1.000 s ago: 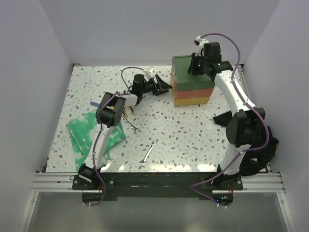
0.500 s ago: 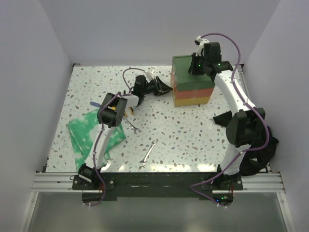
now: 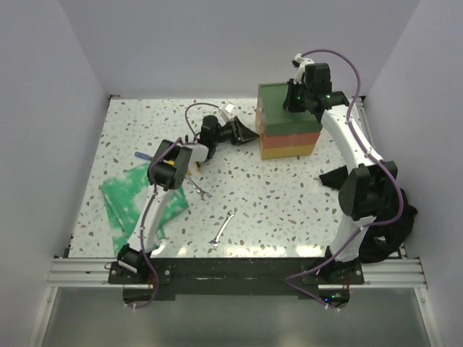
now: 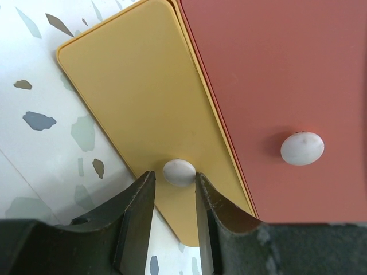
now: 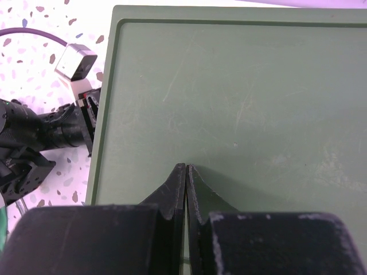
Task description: Sort the tools into containers
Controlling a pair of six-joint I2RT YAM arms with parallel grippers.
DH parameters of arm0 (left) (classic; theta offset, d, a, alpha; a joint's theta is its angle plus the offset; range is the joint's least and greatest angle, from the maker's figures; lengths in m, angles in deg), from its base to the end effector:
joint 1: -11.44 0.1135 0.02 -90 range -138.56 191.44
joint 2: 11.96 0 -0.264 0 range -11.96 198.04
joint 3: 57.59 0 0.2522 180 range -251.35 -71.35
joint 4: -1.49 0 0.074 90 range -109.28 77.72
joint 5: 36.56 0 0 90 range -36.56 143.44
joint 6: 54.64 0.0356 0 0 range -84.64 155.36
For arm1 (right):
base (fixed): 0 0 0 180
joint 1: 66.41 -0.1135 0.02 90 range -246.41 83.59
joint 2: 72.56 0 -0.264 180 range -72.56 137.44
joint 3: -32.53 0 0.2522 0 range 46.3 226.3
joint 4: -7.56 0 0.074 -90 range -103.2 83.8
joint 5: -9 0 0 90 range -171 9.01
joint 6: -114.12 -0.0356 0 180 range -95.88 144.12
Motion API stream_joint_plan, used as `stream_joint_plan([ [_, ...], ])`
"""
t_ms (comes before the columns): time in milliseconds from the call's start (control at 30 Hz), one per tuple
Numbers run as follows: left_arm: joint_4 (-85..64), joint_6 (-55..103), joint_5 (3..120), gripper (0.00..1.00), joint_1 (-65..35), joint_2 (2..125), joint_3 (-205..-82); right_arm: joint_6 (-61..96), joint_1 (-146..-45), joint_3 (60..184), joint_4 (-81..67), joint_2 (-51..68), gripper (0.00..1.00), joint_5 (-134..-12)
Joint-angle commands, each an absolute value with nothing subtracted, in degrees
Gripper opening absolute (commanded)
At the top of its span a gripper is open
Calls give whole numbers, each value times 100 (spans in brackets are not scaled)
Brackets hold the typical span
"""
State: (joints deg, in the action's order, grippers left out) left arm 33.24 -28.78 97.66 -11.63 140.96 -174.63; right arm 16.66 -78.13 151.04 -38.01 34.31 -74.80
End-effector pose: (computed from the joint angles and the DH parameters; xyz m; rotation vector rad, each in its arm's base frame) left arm 0.5043 -0.2418 0.0787 0.0058 1.9572 -1.7134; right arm 0.4246 0.0920 0.3560 -0.1435 2.1707 0.3090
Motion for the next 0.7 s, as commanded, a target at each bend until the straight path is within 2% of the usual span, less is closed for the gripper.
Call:
stream_joint_plan([
  [0, 3694, -2924, 9941, 38, -1177, 14281, -17716, 1770, -7792, 14878, -4461, 3607, 0, -7827],
  [333, 3607, -2573, 9738, 34, -1185, 14396, -18138, 1788, -7792, 14781, -4443, 3598, 0, -7880],
  [433, 3624, -2502, 9747, 27, -1185, 14405, -18147, 1788, -7801, 14790, -4452, 3625, 0, -7880],
  [533, 3685, -2458, 9764, 15, -1159, 14387, -18069, 1832, -7792, 14763, -4461, 3668, 0, -7967],
  [667, 3729, -2379, 9826, 8, -1071, 14212, -17840, 1823, -7792, 14763, -4470, 3704, 0, -8047],
])
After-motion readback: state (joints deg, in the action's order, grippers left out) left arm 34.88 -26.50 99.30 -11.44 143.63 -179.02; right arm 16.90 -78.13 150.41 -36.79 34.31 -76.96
